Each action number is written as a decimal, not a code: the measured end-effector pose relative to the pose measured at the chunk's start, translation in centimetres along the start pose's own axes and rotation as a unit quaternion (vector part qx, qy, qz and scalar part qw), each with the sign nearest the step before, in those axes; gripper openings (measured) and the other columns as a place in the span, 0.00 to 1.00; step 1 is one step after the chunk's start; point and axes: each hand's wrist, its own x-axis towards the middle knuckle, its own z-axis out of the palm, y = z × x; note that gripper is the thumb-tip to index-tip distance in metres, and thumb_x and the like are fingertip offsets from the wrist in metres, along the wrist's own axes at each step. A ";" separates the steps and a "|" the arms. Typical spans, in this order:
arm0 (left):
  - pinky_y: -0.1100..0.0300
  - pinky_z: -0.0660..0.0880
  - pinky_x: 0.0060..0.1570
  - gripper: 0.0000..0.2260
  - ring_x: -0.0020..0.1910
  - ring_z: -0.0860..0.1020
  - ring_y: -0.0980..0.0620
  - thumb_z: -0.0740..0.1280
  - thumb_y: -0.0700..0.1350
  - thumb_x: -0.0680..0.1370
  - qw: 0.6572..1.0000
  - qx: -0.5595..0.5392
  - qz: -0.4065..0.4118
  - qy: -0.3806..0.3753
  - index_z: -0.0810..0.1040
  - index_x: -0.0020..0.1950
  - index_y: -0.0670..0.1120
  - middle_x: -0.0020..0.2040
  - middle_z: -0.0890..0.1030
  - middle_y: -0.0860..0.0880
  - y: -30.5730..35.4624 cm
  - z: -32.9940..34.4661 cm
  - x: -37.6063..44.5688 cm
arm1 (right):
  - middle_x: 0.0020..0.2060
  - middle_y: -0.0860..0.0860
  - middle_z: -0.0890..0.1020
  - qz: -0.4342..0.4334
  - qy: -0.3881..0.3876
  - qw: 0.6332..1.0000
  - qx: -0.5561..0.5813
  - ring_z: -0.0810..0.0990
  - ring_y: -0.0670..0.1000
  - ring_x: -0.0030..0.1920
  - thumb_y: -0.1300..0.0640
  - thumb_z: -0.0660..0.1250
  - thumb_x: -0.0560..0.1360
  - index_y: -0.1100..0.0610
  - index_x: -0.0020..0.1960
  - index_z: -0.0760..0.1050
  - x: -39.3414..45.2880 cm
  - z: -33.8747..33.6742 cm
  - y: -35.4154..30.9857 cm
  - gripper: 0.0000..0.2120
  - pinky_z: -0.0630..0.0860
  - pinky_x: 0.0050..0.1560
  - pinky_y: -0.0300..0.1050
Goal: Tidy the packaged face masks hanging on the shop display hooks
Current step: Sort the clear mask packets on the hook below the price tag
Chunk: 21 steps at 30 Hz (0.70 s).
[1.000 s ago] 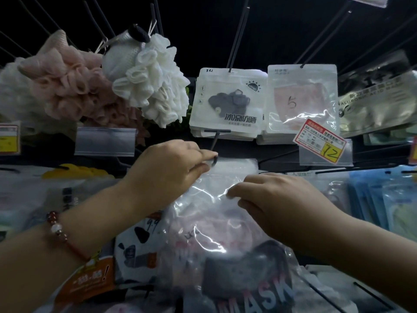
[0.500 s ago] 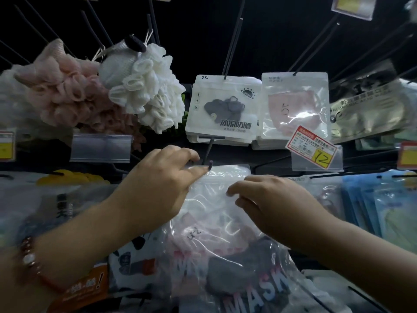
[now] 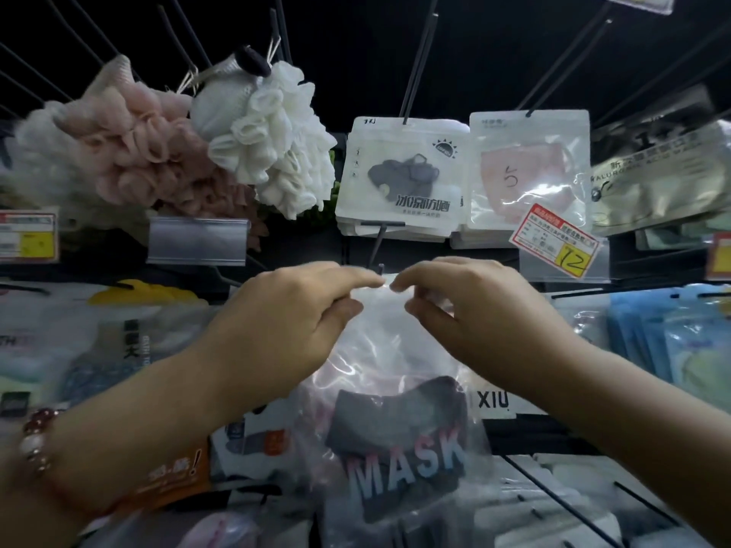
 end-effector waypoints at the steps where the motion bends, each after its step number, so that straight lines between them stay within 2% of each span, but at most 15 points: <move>1: 0.64 0.75 0.42 0.12 0.41 0.78 0.63 0.66 0.49 0.81 1.000 -0.015 -0.011 0.008 0.77 0.64 0.60 0.45 0.78 0.66 0.2 -0.1 0.1 | 0.53 0.41 0.81 -0.003 0.011 1.000 -0.001 0.79 0.46 0.50 0.52 0.65 0.79 0.43 0.62 0.77 -0.1 0.0 0.0 0.13 0.77 0.50 0.48; 4: 0.67 0.75 0.38 0.08 0.39 0.80 0.61 0.66 0.50 0.80 0.998 -0.043 -0.029 0.024 0.77 0.58 0.60 0.43 0.79 0.62 0.5 -0.3 0.2 | 0.54 0.45 0.79 -0.015 0.052 0.998 -0.023 0.79 0.49 0.51 0.52 0.68 0.76 0.47 0.66 0.74 -0.6 0.1 0.3 0.18 0.78 0.48 0.48; 7: 0.72 0.74 0.43 0.09 0.44 0.79 0.65 0.67 0.47 0.80 0.998 -0.044 -0.027 0.041 0.81 0.59 0.56 0.46 0.78 0.67 0.5 -0.2 0.6 | 0.60 0.49 0.77 -0.017 0.074 0.995 -0.066 0.75 0.53 0.59 0.52 0.70 0.74 0.51 0.69 0.71 -0.9 0.5 0.8 0.24 0.76 0.56 0.51; 11: 0.65 0.76 0.45 0.10 0.42 0.80 0.62 0.68 0.45 0.80 0.998 -0.040 -0.030 0.049 0.83 0.60 0.53 0.47 0.80 0.63 0.0 0.1 1.0 | 0.64 0.51 0.75 -0.016 0.073 0.993 -0.088 0.71 0.54 0.65 0.51 0.71 0.72 0.53 0.70 0.71 -1.3 0.8 0.7 0.27 0.70 0.63 0.52; 13: 0.64 0.76 0.43 0.10 0.41 0.80 0.60 0.68 0.45 0.80 0.996 -0.053 -0.045 0.053 0.83 0.60 0.53 0.45 0.81 0.61 -0.2 0.4 1.3 | 0.64 0.51 0.76 -0.020 0.061 0.994 -0.088 0.71 0.54 0.66 0.50 0.70 0.72 0.53 0.69 0.71 -1.5 1.0 0.5 0.26 0.70 0.64 0.52; 15: 0.69 0.74 0.39 0.09 0.38 0.79 0.62 0.69 0.45 0.80 0.993 -0.080 -0.069 0.061 0.84 0.58 0.53 0.43 0.81 0.62 -0.4 0.7 1.6 | 0.66 0.51 0.74 -0.022 0.032 0.995 -0.087 0.70 0.53 0.68 0.48 0.69 0.74 0.52 0.70 0.71 -1.5 1.2 0.3 0.26 0.68 0.67 0.53; 18: 0.74 0.71 0.38 0.09 0.36 0.78 0.65 0.70 0.43 0.79 0.989 -0.100 -0.079 0.070 0.84 0.58 0.50 0.43 0.81 0.62 -0.3 0.9 2.3 | 0.75 0.50 0.64 -0.017 -0.022 0.995 -0.092 0.59 0.52 0.75 0.46 0.65 0.77 0.49 0.75 0.63 -1.4 1.3 0.1 0.29 0.59 0.73 0.50; 21: 0.73 0.72 0.41 0.09 0.39 0.79 0.66 0.70 0.45 0.79 0.993 -0.081 -0.065 0.057 0.85 0.58 0.51 0.44 0.81 0.62 -0.3 1.1 3.0 | 0.77 0.47 0.57 -0.003 -0.046 0.995 -0.089 0.52 0.50 0.77 0.44 0.61 0.79 0.48 0.78 0.55 -1.3 1.5 0.1 0.30 0.53 0.75 0.47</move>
